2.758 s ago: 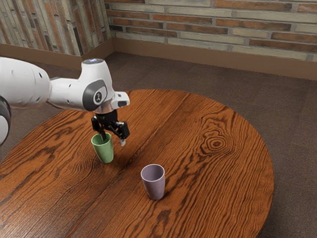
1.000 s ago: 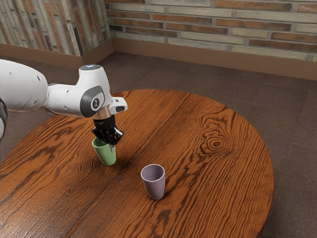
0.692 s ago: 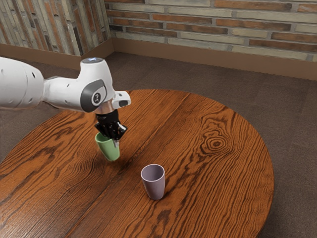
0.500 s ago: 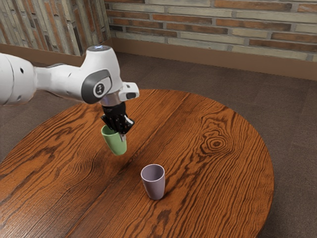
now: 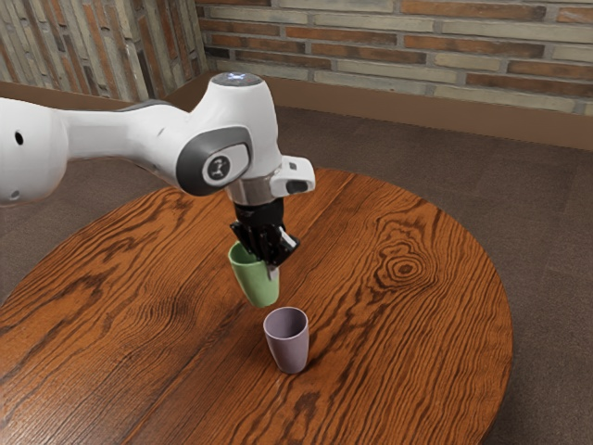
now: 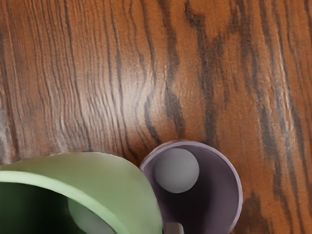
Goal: Place the left cup onto the right cup
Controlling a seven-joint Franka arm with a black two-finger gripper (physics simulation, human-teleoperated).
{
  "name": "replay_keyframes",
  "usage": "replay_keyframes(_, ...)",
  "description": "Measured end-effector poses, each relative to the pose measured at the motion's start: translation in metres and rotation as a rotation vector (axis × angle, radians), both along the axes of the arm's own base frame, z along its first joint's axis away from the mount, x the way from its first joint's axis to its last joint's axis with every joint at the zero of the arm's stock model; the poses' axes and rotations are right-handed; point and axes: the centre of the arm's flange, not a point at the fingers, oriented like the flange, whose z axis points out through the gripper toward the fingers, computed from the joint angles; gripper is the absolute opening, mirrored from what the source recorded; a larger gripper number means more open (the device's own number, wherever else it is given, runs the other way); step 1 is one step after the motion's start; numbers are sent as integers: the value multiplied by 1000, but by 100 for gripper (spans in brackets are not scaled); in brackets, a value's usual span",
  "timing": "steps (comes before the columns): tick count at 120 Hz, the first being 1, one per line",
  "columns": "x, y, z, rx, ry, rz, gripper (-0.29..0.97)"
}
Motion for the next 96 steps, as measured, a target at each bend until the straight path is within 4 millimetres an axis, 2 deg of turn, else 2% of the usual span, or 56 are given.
replay_keyframes(67,-18,-39,-6,5,27,20,-11)
replay_keyframes(96,-19,-40,-8,6,31,45,-10)
